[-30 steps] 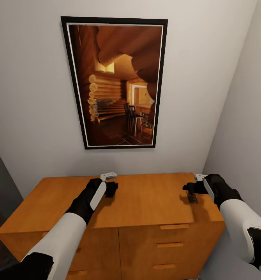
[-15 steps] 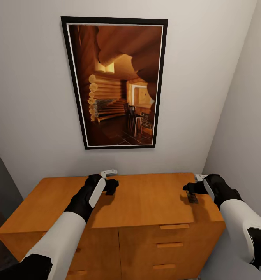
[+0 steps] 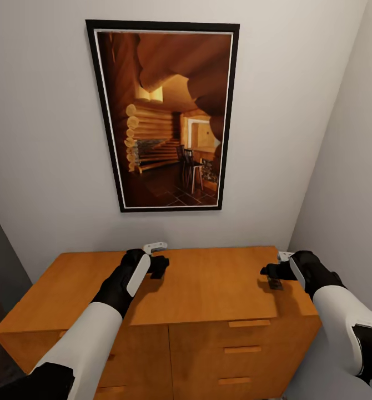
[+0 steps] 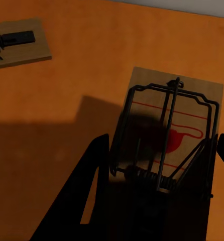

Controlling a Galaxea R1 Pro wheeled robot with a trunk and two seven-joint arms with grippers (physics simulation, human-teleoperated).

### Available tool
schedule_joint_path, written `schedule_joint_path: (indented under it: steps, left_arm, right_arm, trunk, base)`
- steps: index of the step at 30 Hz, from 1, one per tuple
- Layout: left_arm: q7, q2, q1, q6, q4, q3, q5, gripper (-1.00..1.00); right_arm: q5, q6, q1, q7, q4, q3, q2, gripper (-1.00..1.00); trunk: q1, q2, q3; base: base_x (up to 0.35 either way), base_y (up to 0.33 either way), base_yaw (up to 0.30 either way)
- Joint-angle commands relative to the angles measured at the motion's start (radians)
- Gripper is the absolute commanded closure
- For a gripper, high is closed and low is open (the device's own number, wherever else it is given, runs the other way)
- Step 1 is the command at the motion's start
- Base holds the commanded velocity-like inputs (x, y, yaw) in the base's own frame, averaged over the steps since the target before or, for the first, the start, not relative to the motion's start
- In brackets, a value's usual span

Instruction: Take the four mousetraps from the cabinet in the bathroom and place them on the bathroom floor. Make sure all four end up on the same floor surface, and ensure that at least two of them are either under or directly next to the same bathroom sink.

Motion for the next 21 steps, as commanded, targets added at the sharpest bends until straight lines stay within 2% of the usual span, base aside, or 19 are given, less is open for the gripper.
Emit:
schedule_joint_path:
  steps: [1, 8, 16, 21]
  left_arm:
    - [0.009, 0.0, -0.001, 0.003, -0.001, -0.001, 0.01, 1.0]
    - [0.009, 0.0, -0.001, 0.003, 0.0, -0.001, 0.01, 1.0]
    - [0.008, 0.0, -0.001, 0.003, 0.0, -0.001, 0.01, 1.0]
    - [0.008, 0.0, -0.001, 0.003, 0.0, -0.001, 0.01, 1.0]
  right_arm:
    - [0.011, 0.004, -0.001, 0.007, -0.001, -0.006, 0.001, -1.0]
    - [0.016, 0.003, -0.001, 0.0, -0.002, -0.006, -0.001, -1.0]
    - [0.017, -0.003, -0.001, -0.027, -0.003, -0.007, -0.019, -1.0]
    - [0.017, -0.004, -0.001, -0.023, -0.003, -0.006, -0.021, -1.0]
  trunk:
    - [0.0, -0.001, -0.002]
    - [0.0, -0.001, -0.002]
    - [0.0, -0.001, -0.002]
    - [0.019, -0.036, -0.017]
  base:
    - [0.0, 0.0, 0.0]
    - [0.0, 0.0, 0.0]
    - [0.0, 0.0, 0.0]
    - [0.0, 0.0, 0.0]
